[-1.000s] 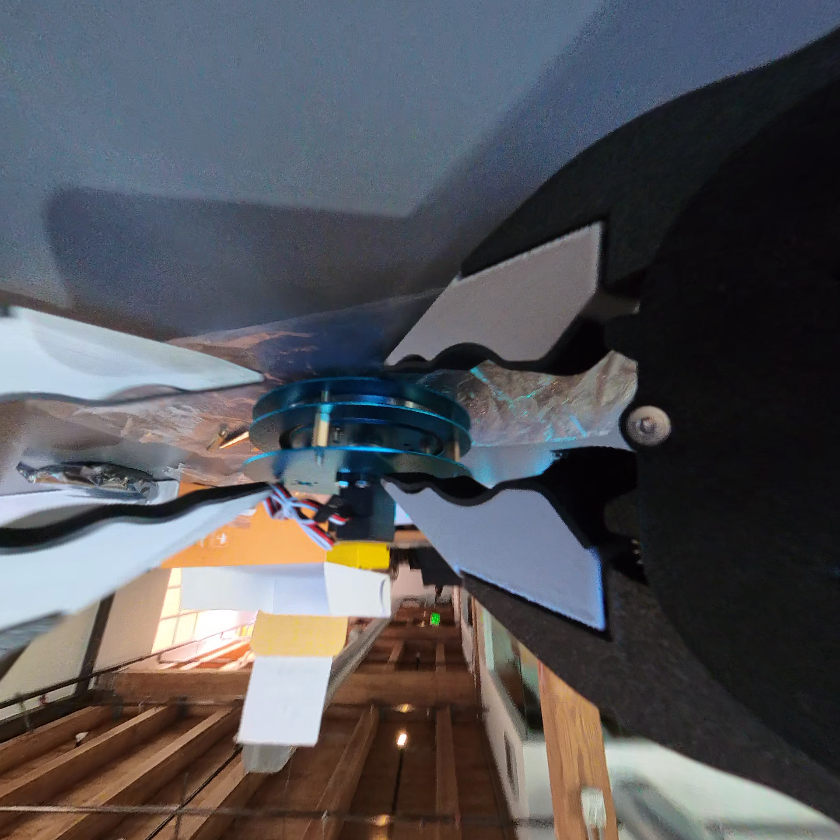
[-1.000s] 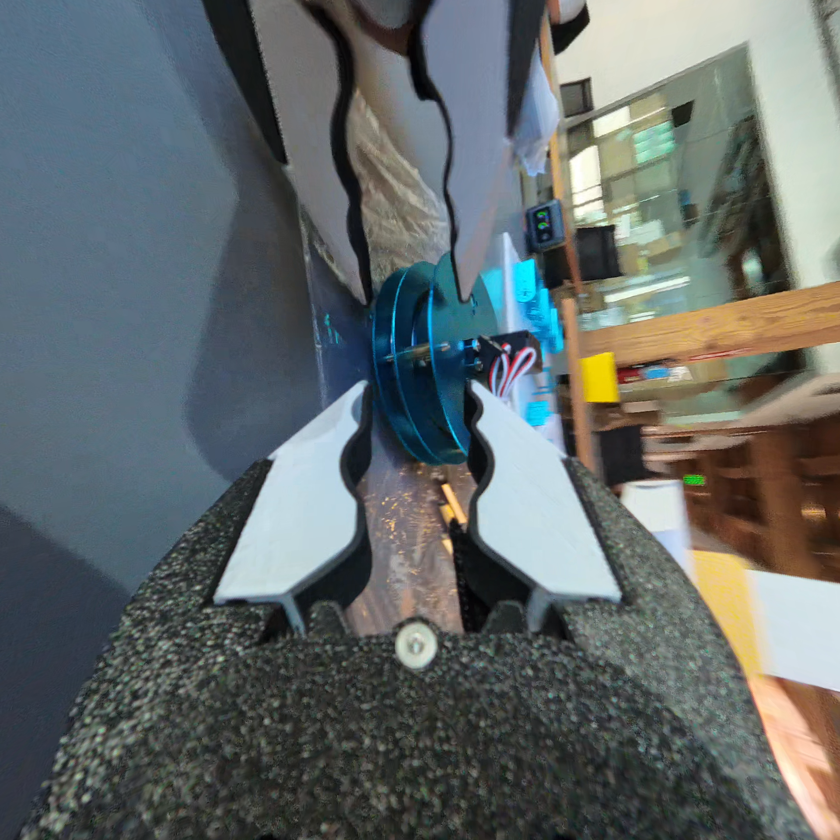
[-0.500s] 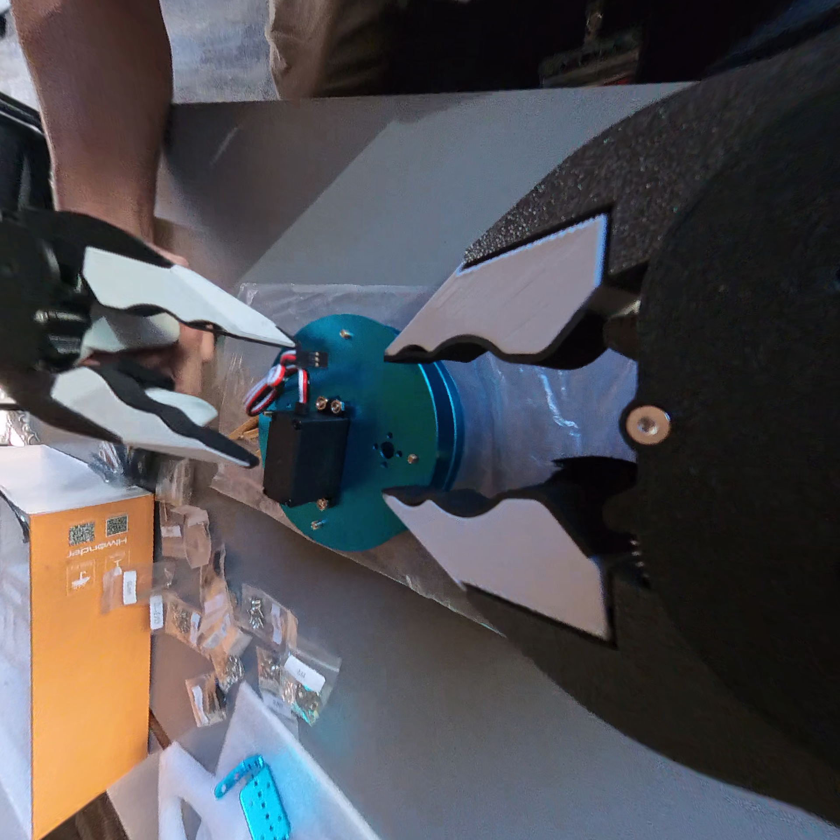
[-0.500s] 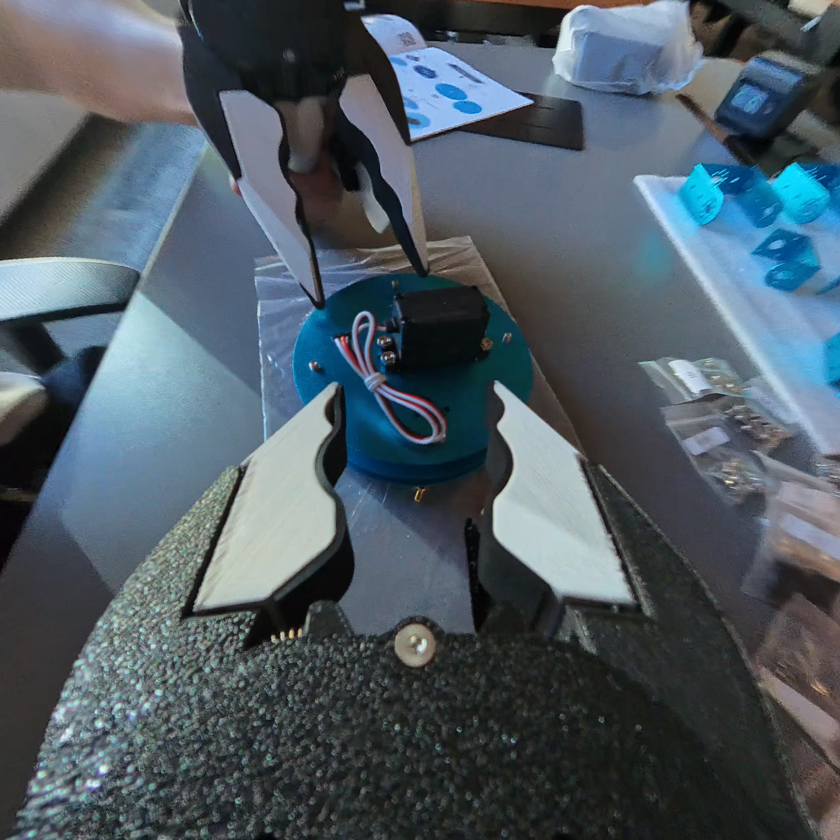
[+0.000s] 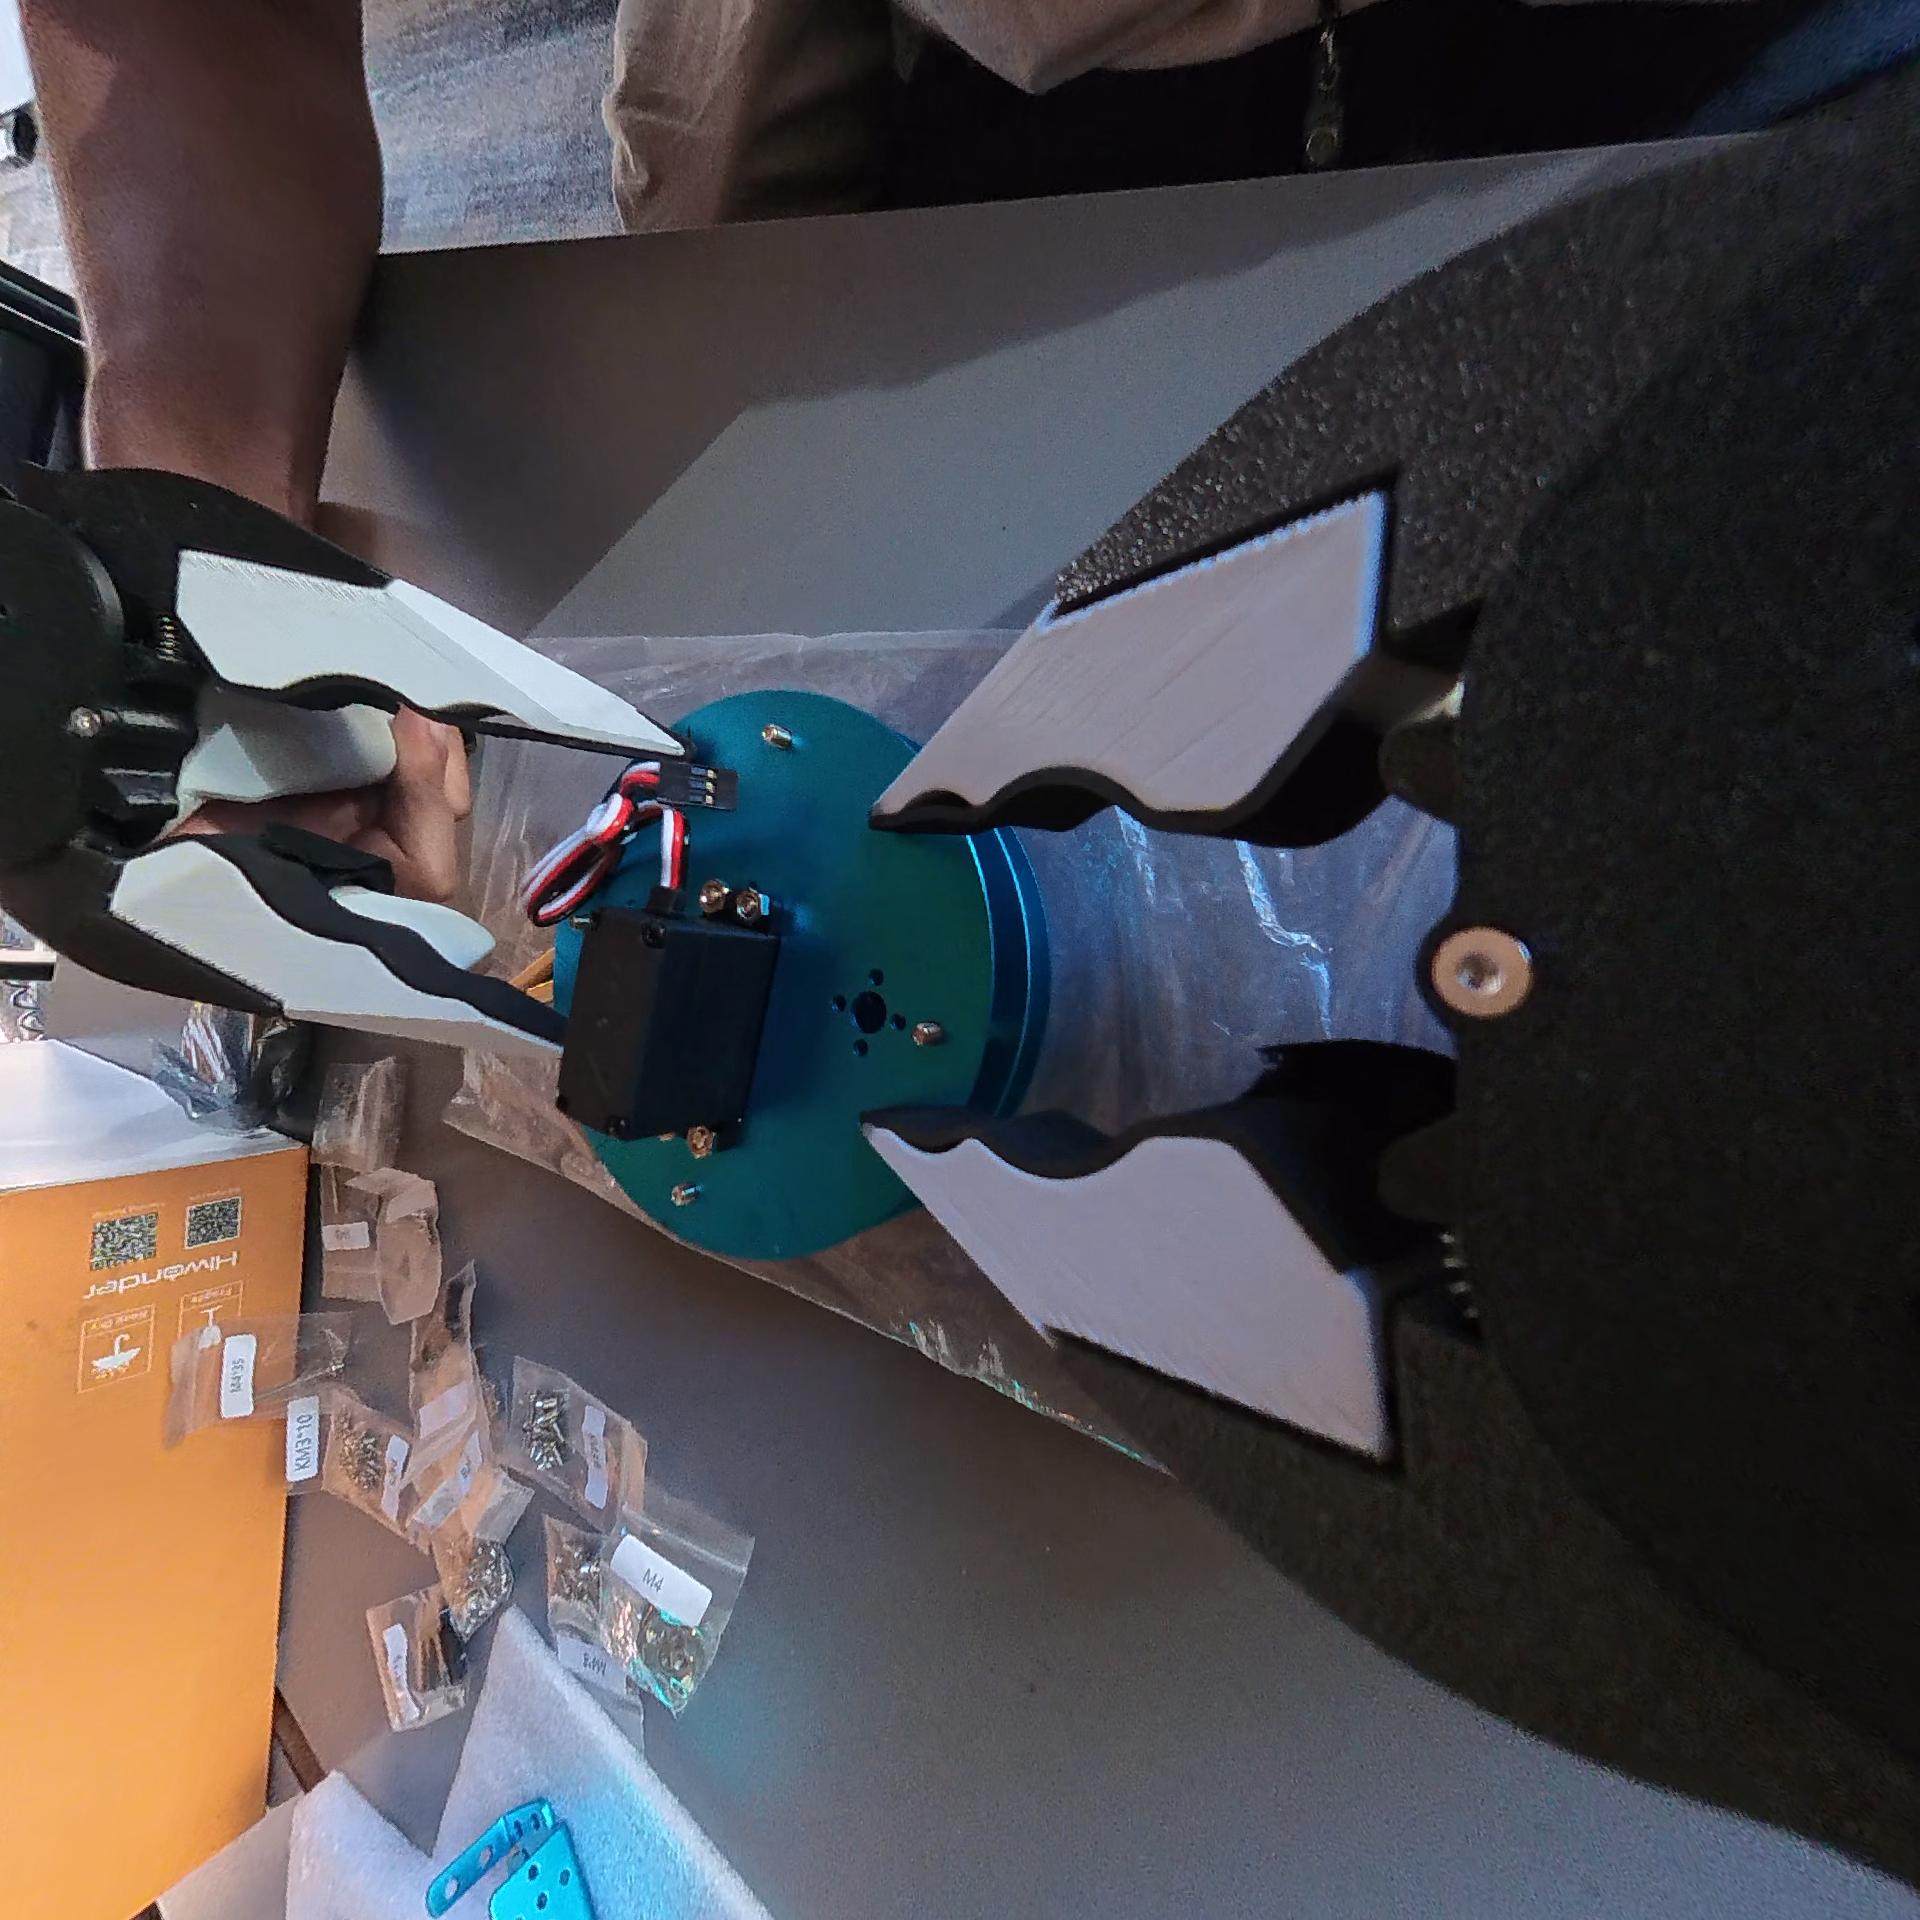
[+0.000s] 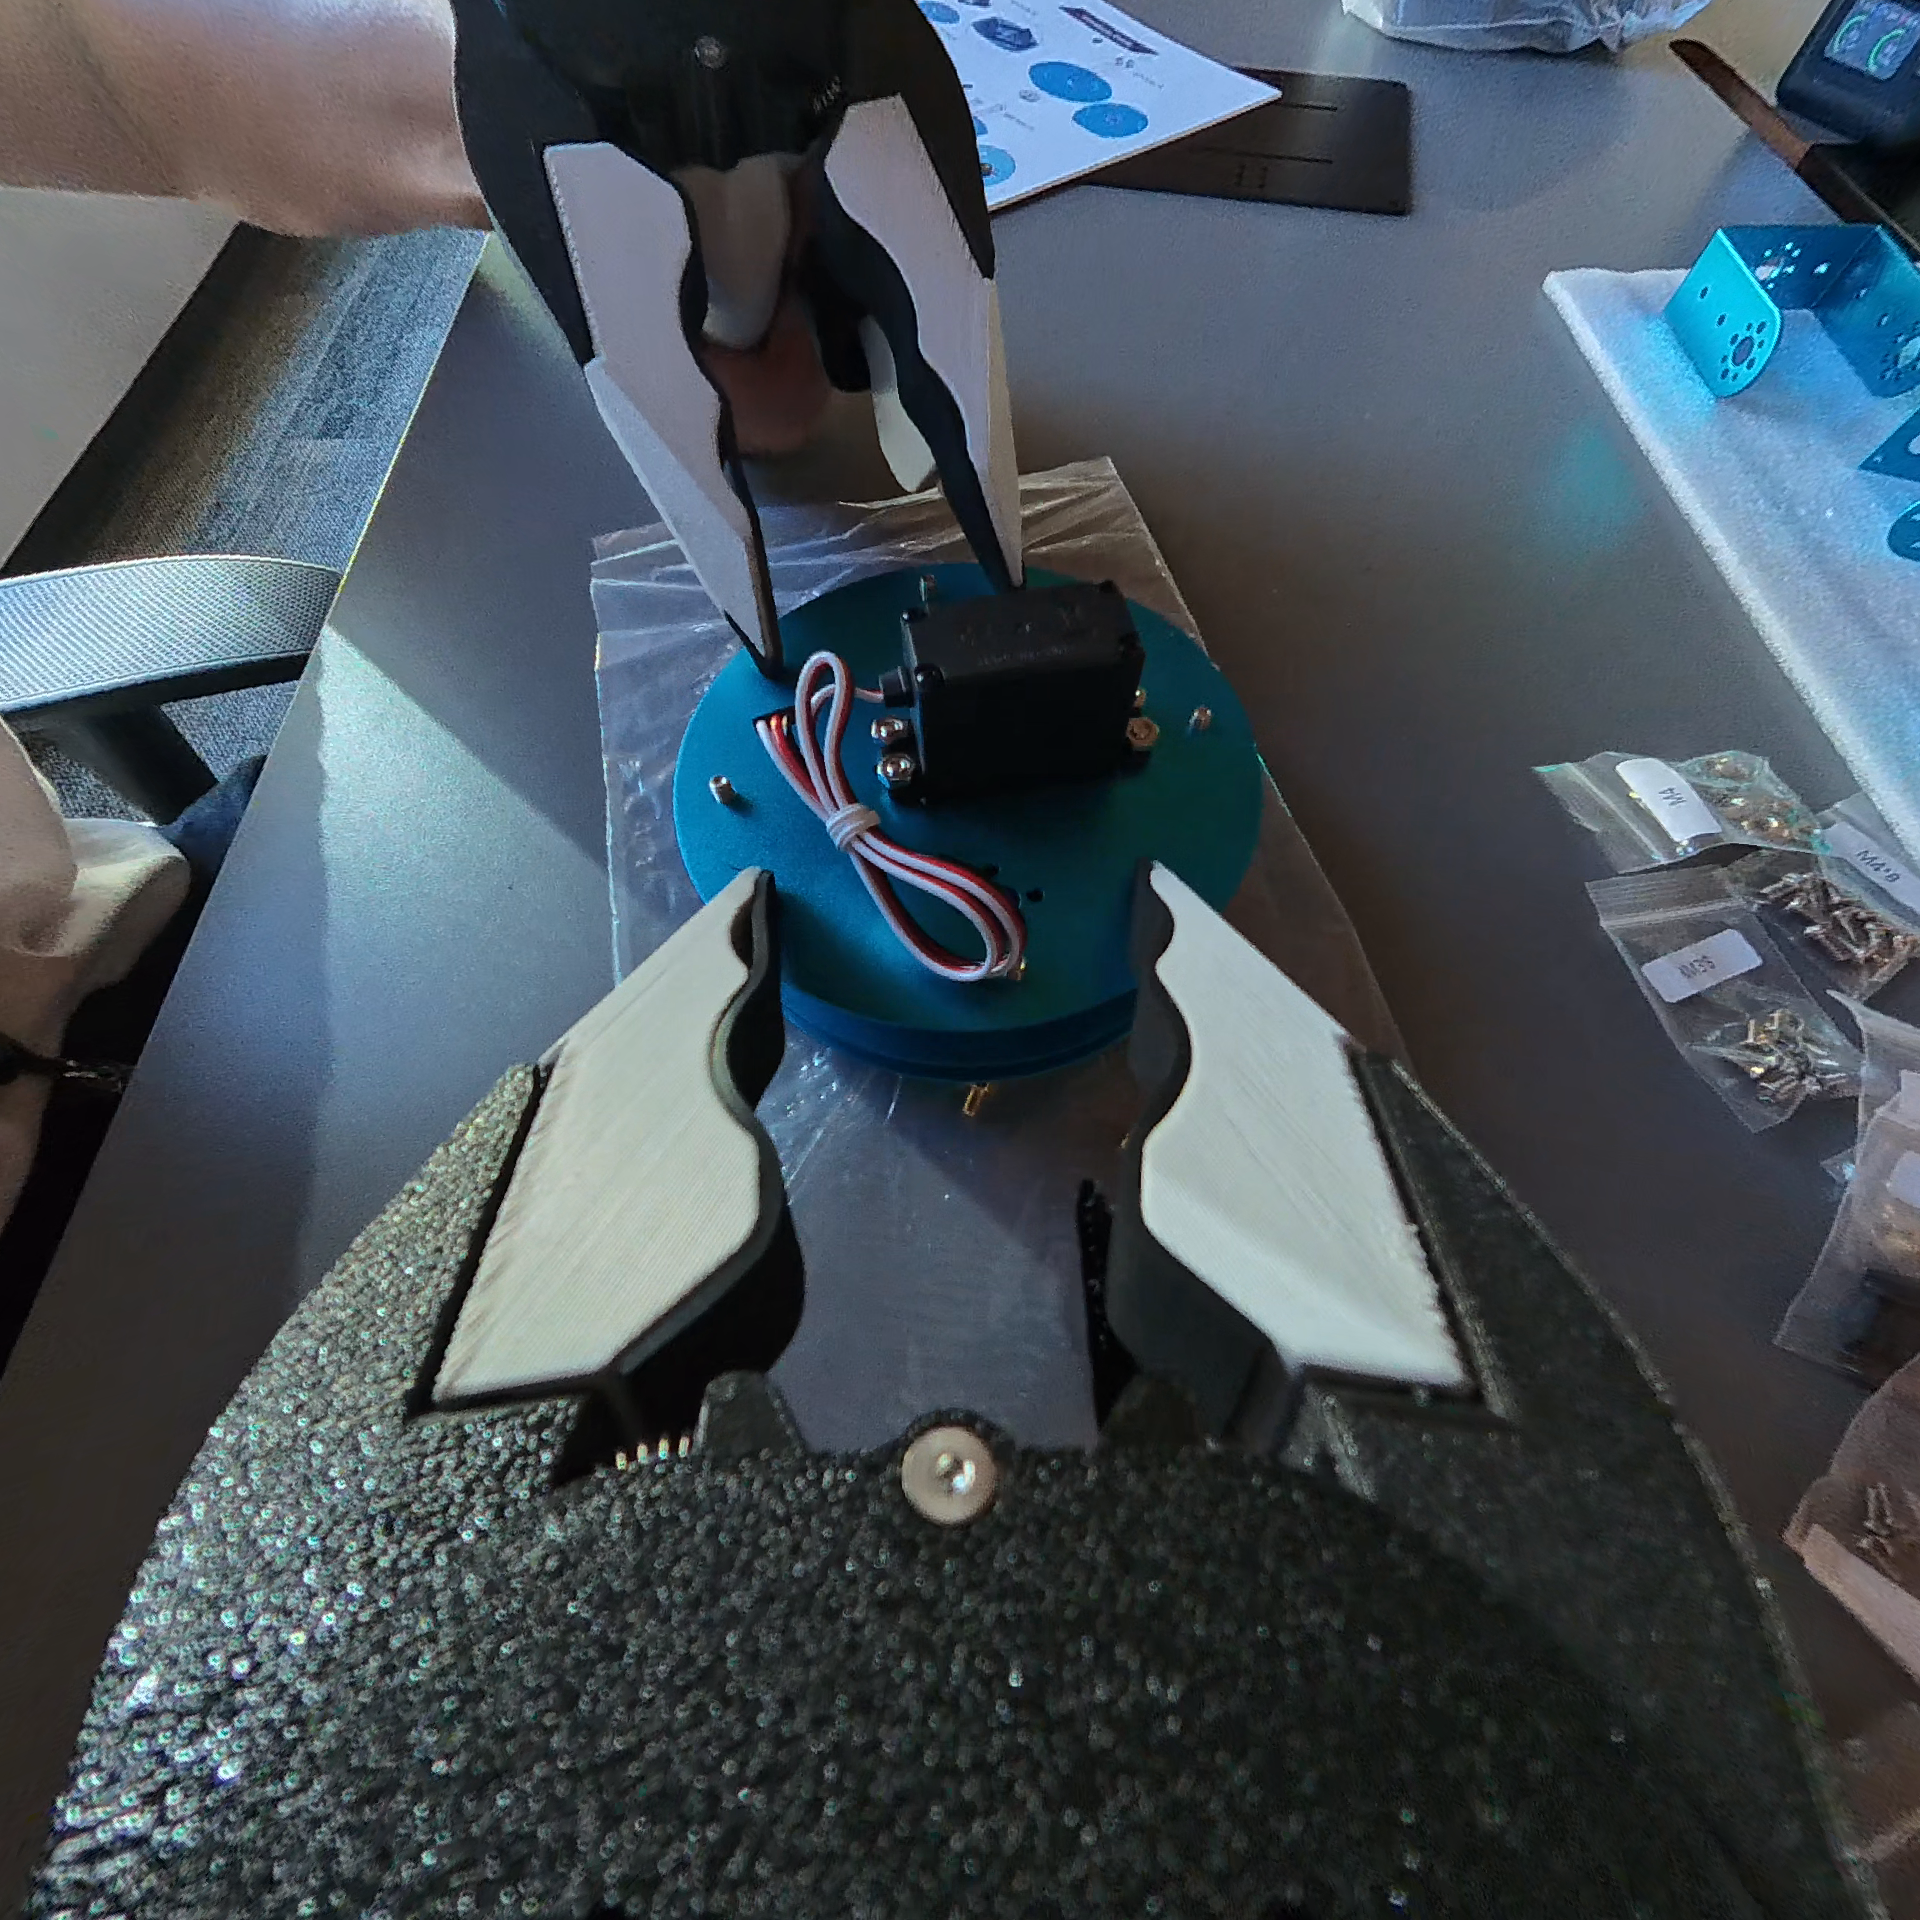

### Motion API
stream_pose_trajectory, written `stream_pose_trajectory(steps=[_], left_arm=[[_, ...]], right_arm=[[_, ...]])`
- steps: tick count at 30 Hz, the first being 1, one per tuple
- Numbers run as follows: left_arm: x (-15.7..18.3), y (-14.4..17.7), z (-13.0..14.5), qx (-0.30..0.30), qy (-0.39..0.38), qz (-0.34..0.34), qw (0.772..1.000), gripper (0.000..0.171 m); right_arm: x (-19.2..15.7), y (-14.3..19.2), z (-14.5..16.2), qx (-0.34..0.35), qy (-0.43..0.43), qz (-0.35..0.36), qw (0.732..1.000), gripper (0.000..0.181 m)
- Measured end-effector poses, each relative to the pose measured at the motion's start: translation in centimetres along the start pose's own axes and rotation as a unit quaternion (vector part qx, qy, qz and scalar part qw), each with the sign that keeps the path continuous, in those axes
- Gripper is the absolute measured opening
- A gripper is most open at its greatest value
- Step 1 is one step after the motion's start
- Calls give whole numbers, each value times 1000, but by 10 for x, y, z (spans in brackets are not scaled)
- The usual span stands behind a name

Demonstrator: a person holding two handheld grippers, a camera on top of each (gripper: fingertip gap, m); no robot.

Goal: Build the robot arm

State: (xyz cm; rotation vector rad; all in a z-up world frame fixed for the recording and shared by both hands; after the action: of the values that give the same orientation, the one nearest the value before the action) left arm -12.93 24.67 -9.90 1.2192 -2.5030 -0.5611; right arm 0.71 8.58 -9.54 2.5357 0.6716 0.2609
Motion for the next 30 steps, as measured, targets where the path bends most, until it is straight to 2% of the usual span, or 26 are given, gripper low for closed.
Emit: stream_pose_trajectory(steps=[5, 7, 9, 11, 14, 18, 21, 24, 26, 28, 30], left_arm=[[0, 0, -3, 0, 11, -4, 1000, 49], [0, 2, -5, 16, 30, -2, 999, 54], [3, 14, -11, 62, 45, 5, 997, 55], [8, 30, -17, 99, 47, 5, 994, 54], [9, 49, -21, 159, 47, -17, 986, 52], [0, 56, -14, 187, 78, -16, 979, 50], [4, 57, -13, 207, 43, -27, 977, 49], [11, 50, -11, 191, 7, -24, 981, 49], [13, 45, -9, 168, -5, -21, 986, 48], [16, 42, -8, 137, 2, -10, 991, 44], [20, 41, -10, 134, 14, -14, 991, 44]], right_arm=[[7, 7, -5, -1, -3, 9, 1000, 63], [16, 32, -15, 24, 7, 34, 999, 56], [28, 59, -16, 29, 3, 52, 998, 46], [39, 72, 0, -30, -13, 37, 999, 43], [45, 64, 28, -125, -31, -30, 991, 33], [48, 52, 41, -149, -19, -50, 987, 31], [49, 53, 48, -190, 19, -23, 981, 31], [54, 54, 53, -196, 30, -1, 980, 26], [55, 54, 56, -197, 14, -16, 980, 23], [55, 56, 57, -199, -6, -32, 979, 18], [51, 58, 56, -209, 3, -34, 977, 6]])
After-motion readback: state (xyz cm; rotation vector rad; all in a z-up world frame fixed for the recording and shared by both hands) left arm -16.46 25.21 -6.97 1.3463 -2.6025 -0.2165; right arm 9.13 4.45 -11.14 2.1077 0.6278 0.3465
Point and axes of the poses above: each gripper's, where its closed fingertips meet, y back along the fingers, z out of its underside, x = y × z across the jaws, the point moved 9 cm from there along y, back along the fingers, and after that the axes turned 4 degrees about y, right-handed, at the moved point
